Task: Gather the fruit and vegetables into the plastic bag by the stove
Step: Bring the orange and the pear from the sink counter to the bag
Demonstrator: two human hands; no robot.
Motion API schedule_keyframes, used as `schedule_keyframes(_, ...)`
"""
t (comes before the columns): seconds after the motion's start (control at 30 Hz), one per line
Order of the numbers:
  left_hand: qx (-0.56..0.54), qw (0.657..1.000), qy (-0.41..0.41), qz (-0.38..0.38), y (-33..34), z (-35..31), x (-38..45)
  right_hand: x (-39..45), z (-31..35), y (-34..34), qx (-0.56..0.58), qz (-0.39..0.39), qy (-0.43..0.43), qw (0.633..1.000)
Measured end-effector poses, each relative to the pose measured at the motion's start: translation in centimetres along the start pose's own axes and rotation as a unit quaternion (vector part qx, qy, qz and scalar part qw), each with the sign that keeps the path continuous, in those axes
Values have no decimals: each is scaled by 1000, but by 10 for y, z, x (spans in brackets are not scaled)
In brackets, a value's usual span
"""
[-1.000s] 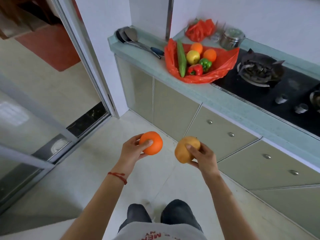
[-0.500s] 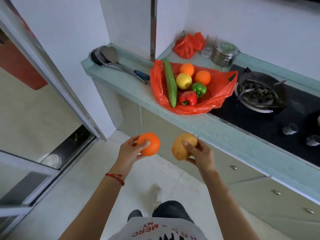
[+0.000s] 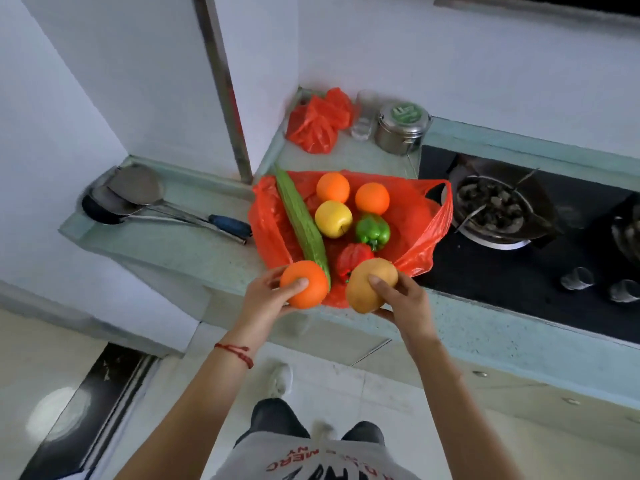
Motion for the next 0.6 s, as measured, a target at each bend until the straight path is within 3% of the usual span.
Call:
schedule_keyframes(0.33,81,981,-13,175,52,-52,81,32,23,18,82,-153,3,985)
schedule_keyframes(0.6,95,976,-30,195,89,-48,103,60,30,5,90,-183,18,979)
Point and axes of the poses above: each hand's wrist, its own x-axis towards the middle knuckle, its own y-axis out of the palm, z = x × y, the point moved 2 cm from there along x, towards the middle knuckle, and after that the axes turned 7 degrees about -z, right-handed, at the moved point
